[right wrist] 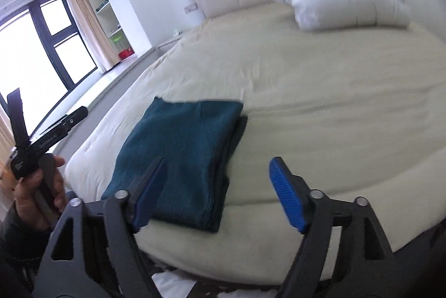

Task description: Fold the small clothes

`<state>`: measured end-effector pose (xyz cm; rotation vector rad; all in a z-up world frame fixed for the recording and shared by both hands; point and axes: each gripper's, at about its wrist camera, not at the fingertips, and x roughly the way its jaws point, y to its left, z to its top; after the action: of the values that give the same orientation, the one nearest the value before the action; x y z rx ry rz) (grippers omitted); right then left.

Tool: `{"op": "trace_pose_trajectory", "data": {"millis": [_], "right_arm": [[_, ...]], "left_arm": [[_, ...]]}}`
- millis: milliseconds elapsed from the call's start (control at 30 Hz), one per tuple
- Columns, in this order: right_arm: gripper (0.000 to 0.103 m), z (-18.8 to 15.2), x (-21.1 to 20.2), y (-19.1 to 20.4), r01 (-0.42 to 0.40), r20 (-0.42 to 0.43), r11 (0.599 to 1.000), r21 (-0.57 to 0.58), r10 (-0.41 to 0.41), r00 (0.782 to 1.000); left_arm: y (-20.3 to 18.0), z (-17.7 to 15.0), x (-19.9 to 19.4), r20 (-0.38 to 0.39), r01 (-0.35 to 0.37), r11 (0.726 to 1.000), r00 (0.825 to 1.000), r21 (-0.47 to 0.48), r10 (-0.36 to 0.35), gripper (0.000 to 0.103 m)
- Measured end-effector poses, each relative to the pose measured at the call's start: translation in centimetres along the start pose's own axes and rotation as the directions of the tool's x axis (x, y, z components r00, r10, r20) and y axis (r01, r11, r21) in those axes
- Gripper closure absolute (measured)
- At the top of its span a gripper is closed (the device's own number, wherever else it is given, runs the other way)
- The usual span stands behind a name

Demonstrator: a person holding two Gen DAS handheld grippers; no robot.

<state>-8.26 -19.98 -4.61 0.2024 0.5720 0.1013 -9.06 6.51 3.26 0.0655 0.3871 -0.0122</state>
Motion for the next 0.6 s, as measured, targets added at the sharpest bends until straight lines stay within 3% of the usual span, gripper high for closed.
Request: {"op": "trace_pose_trajectory", "data": {"millis": [100, 167, 267, 367, 467, 600], "right_arm": [[0.000, 1.4, -2.6, 0.9, 0.089, 0.192, 0.996, -0.031, -0.082, 0.978], [0.000, 3.0, -3.1, 1.3, 0.120, 0.213, 0.991, -0.052, -0.107, 0.971], [0.000, 4.5, -2.6, 1.6, 0.086, 0.139, 0.995, -0.047, -0.079, 0.987], [0.000, 5.3, -2.2, 1.7, 0.049, 0.103, 0.999, 0.005, -0.050, 0.993], [0.000, 5.6, -0.9, 1.8, 0.073, 0.003, 0.997, 0.040, -0.073, 0.997], [0.000, 4.6, 1.4, 2.3, 0.122, -0.105, 0.992, 0.030, -0.118, 0.987]], "left_arm": [[-0.1, 0.1, -0.9, -0.025, -0.043, 0.999, 0.999, 0.004, 0.043, 0.000], [0.3, 0.1, -1.0, -0.046, -0.040, 0.999, 0.998, -0.017, 0.040, 0.000], [0.6, -0.1, -0.7, -0.105, -0.006, 0.998, 0.994, -0.058, 0.000, 0.000], [0.6, -0.8, 0.5, -0.188, -0.020, 0.998, 0.982, -0.057, 0.009, 0.000], [0.7, -2.0, 1.9, -0.280, 0.022, 0.994, 0.959, -0.111, -0.052, 0.000], [0.4, -3.8, 3.3, -0.361, 0.009, 0.993, 0.931, -0.115, -0.051, 0.000]]}}
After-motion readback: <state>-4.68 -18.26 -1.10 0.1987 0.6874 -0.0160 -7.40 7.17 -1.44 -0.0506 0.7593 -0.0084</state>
